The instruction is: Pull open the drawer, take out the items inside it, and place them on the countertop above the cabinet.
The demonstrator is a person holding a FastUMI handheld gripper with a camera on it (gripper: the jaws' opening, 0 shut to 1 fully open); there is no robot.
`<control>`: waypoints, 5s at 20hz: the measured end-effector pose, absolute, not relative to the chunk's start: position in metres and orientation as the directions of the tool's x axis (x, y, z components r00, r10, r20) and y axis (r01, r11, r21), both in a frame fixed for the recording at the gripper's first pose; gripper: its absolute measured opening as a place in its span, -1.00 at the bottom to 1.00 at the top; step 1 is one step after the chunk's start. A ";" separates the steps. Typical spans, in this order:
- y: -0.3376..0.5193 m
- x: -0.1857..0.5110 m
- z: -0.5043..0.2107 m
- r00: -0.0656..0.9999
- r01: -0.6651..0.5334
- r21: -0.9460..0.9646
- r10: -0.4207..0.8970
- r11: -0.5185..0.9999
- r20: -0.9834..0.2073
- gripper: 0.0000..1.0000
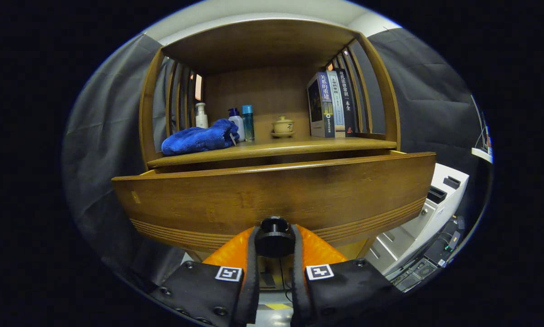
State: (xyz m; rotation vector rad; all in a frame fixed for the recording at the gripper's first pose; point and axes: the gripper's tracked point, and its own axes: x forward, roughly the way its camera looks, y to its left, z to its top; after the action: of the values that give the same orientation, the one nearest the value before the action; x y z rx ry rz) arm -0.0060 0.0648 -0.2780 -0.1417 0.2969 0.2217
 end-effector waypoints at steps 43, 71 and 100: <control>0.059 -0.116 -0.252 0.931 -0.239 -0.099 0.199 0.966 -0.307 0.36; 0.102 0.022 -0.191 0.754 -0.280 -0.109 0.148 0.954 -0.640 0.97; 0.108 0.002 -0.233 0.450 -0.317 -0.064 0.091 0.946 -0.888 -0.58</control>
State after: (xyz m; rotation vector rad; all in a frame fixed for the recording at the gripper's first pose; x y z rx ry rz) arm 0.0019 0.1083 -0.2333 -0.2338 1.0771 0.2547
